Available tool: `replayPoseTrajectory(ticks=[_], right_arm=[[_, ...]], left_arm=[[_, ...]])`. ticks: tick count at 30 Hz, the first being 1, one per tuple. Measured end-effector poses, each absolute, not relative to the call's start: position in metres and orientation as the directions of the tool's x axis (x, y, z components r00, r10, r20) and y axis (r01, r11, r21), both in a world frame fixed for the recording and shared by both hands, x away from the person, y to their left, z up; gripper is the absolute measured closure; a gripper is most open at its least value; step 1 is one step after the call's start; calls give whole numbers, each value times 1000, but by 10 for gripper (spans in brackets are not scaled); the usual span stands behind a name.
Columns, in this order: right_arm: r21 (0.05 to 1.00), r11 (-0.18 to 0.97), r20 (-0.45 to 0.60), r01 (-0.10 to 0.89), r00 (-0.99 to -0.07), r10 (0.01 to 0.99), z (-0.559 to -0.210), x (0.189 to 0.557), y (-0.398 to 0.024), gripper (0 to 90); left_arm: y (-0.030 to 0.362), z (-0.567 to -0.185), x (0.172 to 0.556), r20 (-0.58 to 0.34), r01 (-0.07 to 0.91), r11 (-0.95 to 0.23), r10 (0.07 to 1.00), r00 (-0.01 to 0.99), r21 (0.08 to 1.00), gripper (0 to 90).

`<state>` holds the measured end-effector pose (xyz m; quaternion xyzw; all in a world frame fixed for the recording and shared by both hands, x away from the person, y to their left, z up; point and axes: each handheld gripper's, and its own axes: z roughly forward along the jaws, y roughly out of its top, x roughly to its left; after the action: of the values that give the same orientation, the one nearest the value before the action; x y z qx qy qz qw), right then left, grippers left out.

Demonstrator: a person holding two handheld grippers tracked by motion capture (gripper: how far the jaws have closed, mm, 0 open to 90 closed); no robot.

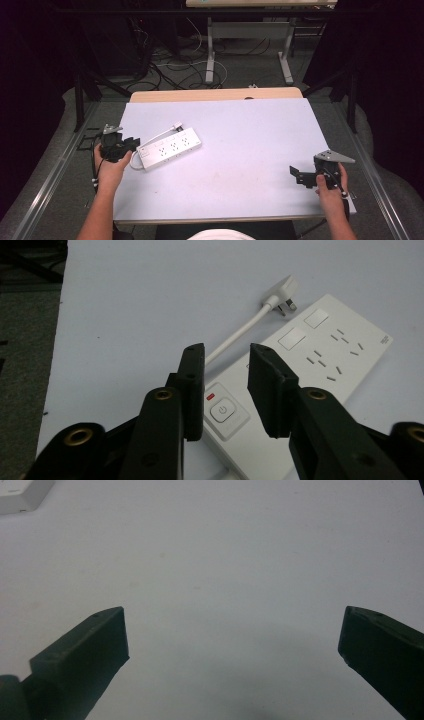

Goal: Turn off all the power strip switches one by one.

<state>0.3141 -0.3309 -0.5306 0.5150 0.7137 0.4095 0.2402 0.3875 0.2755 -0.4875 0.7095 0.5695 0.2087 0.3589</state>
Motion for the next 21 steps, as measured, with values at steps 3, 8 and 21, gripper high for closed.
replayPoseTrajectory(ticks=[3, 8, 21], right_arm=[[831, 138, 77, 539, -357, 931, -531, 315, -330, 0], [834, 141, 70, 533, -355, 932, -532, 315, -330, 0], [829, 142, 71, 541, -355, 932, -534, 316, -330, 0]], left_arm=[[275, -489, 390, -121, 676, -98, 955, 270, 731, 775], [272, -491, 395, -106, 695, -118, 957, 270, 709, 845], [272, -498, 404, -118, 735, -131, 953, 277, 665, 900]])
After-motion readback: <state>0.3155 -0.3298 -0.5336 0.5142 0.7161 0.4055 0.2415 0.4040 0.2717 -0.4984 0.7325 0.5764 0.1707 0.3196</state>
